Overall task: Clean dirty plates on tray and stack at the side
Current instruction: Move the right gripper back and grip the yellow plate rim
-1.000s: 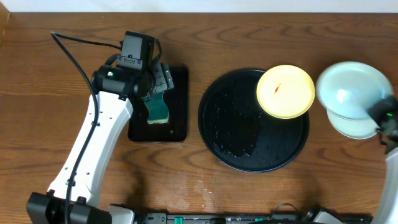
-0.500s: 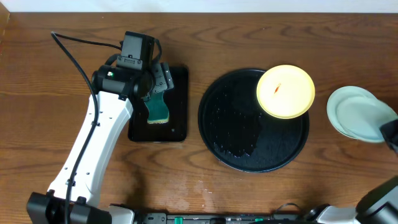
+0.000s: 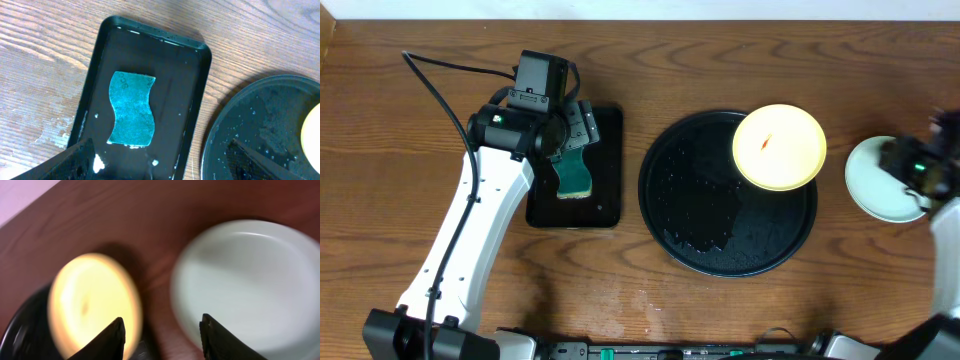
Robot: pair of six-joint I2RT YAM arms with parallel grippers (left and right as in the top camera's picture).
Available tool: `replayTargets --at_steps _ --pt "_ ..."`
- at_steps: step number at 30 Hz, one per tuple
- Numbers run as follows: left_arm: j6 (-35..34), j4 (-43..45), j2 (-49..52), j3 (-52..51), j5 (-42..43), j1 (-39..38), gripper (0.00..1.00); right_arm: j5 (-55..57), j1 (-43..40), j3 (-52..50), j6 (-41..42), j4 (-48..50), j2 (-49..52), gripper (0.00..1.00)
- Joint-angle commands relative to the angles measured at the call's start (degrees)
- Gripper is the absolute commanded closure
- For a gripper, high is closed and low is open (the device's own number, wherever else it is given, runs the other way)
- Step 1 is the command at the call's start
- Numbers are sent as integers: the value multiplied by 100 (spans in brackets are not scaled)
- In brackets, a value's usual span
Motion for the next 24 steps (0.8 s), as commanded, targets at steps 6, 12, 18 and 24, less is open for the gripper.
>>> replayTargets --at_steps 6,12,18,24 --pt "13 -17 13 83 -28 0 15 2459 1473 46 -518 420 817 54" --pt "13 -17 13 83 -28 0 15 2522 1497 48 -938 1314 1818 54" --pt "11 -17 13 83 -28 0 15 1569 1499 48 -868 1392 2210 62" --pt "13 -17 13 83 -28 0 15 1683 1497 50 -782 1268 2120 99"
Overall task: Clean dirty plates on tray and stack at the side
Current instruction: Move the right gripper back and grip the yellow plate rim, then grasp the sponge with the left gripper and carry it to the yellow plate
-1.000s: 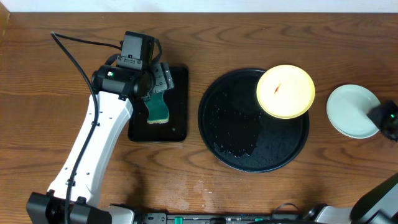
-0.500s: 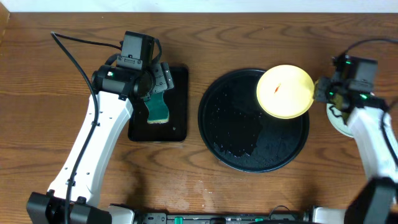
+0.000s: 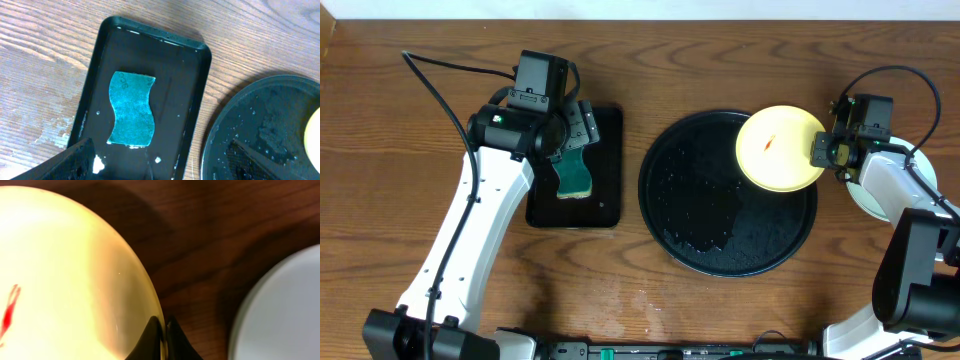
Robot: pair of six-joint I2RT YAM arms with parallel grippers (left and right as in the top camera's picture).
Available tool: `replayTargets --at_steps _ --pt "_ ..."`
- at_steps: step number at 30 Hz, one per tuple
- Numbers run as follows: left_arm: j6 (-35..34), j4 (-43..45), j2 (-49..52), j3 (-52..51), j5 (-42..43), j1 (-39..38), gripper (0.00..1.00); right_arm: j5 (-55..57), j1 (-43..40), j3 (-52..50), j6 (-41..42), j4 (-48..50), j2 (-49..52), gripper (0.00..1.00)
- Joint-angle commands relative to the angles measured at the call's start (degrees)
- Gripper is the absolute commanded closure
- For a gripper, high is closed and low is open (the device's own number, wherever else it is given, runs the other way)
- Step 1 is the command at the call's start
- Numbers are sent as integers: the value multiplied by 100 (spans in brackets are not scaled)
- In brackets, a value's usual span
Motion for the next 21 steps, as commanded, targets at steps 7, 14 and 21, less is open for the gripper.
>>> replayTargets --at_steps 7,14,21 --pt "13 -15 13 83 -28 0 15 -544 166 61 516 -1027 -1143 99" --pt "11 -15 13 83 -28 0 15 -911 870 46 1279 -2310 -1558 99" --pt "11 -15 13 83 -28 0 15 -363 1698 -175 1421 -2570 -1106 99"
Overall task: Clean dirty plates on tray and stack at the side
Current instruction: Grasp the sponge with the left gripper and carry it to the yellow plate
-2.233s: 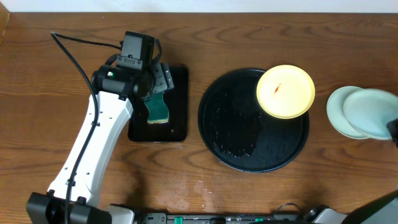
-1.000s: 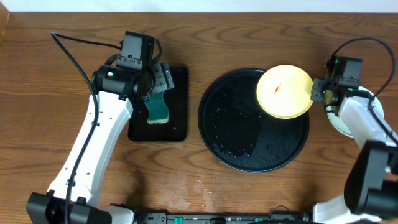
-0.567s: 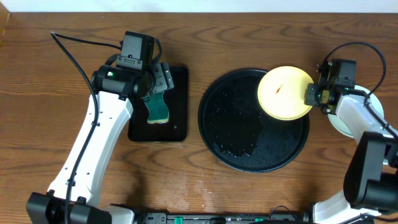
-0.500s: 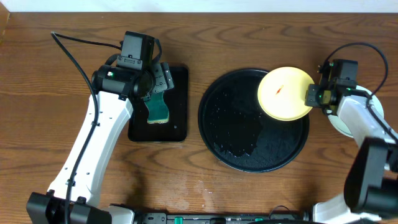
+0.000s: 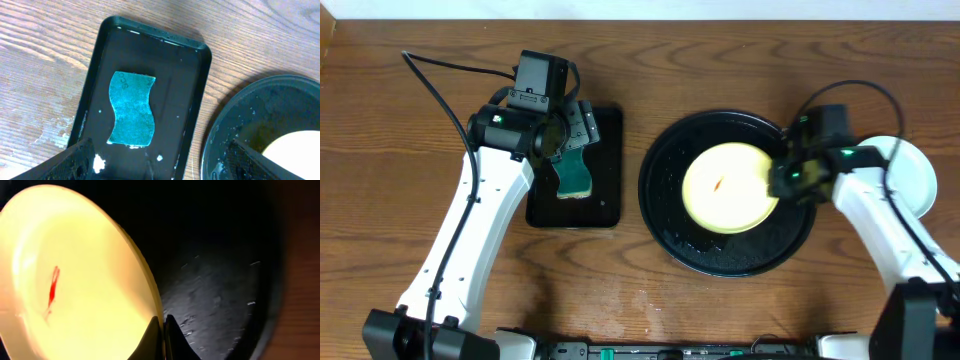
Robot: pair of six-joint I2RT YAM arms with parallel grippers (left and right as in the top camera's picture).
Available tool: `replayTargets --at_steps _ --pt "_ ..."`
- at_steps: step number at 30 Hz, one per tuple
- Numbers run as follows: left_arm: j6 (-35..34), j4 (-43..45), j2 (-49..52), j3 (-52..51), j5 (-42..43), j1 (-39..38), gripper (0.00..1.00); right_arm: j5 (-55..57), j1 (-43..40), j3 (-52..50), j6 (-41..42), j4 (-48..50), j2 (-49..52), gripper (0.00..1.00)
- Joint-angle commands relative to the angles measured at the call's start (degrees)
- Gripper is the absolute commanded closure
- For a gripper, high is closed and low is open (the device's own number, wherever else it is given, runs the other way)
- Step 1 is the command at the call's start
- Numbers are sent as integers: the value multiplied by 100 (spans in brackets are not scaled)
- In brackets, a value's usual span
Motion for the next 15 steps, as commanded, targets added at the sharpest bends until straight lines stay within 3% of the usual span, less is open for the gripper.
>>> replayTargets --at_steps 1,5,8,9,11,15 --pt "13 -17 13 83 -28 0 15 321 273 -98 17 127 251 99" --pt "9 -15 13 83 -26 0 15 426 479 -98 -1121 483 481 99" --pt "11 -15 13 83 -28 0 15 584 487 -98 -1401 675 560 99" --pt "11 -15 13 83 -28 0 15 573 481 -96 -1506 710 557 94" --pt "2 -13 13 83 -24 0 15 575 481 -81 -1565 697 527 69" --pt "-11 -120 13 83 236 0 15 540 481 -81 -1038 505 516 59"
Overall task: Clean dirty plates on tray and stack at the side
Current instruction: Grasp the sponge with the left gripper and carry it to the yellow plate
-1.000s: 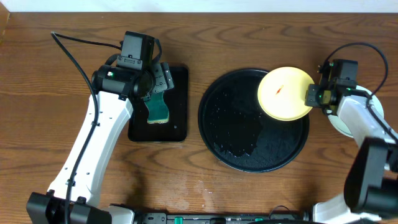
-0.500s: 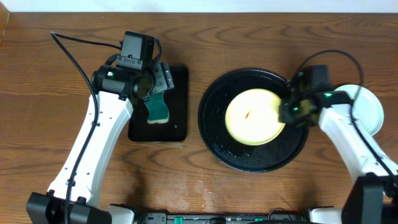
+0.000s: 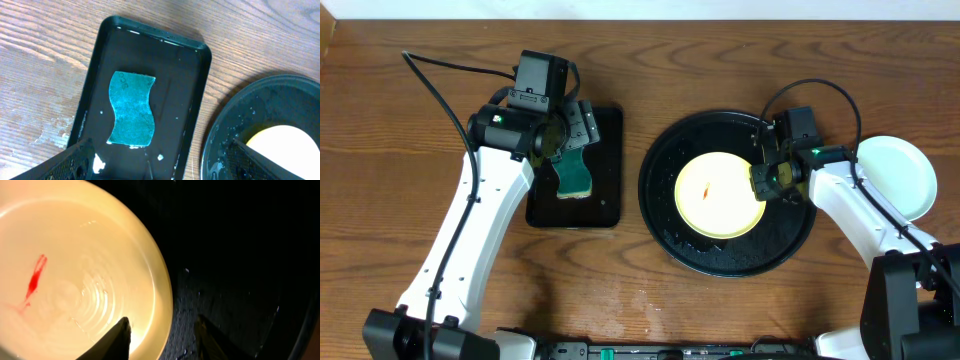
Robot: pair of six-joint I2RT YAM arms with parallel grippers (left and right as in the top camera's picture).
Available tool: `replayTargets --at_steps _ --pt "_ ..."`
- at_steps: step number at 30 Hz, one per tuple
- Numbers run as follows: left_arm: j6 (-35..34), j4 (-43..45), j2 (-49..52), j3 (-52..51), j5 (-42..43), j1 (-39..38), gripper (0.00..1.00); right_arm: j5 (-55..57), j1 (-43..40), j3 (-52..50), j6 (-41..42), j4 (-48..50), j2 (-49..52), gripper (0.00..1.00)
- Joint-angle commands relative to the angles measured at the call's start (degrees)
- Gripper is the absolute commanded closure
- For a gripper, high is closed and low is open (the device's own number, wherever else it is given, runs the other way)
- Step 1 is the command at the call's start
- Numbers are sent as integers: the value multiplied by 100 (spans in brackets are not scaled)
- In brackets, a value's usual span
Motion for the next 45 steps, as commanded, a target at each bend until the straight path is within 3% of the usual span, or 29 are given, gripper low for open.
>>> replayTargets --at_steps 1,6,13,15,18,22,35,37,40,41,45 --pt "-9 -205 13 83 358 0 15 -24 26 2 310 -199 4 59" --pt "-9 -271 42 -26 535 -2 15 -245 17 -74 619 -444 83 57" --pt "-7 -413 197 -350 514 0 16 -243 -37 -328 1154 -28 476 69" --pt "-4 -407 236 -461 409 0 17 -236 -59 -328 1154 68 612 75" --pt "17 -396 343 -634 208 0 19 -219 -72 -328 1237 120 691 98" --pt "44 -90 483 -957 205 -2 29 -109 -72 -326 1237 109 673 99" --pt "120 1528 1766 -1762 -85 0 31 57 -68 -326 1235 61 673 99" --pt "118 1657 2024 -1762 -153 0 47 55 -68 -326 1235 48 673 99" --pt "111 1714 2288 -1762 -83 0 87 35 -68 -326 1235 39 671 99" --pt "114 1705 2299 -1762 -24 0 92 35 -68 -326 1235 37 673 99" --pt "118 1633 2162 -1727 400 0 92 35 -68 -326 1235 20 671 99"
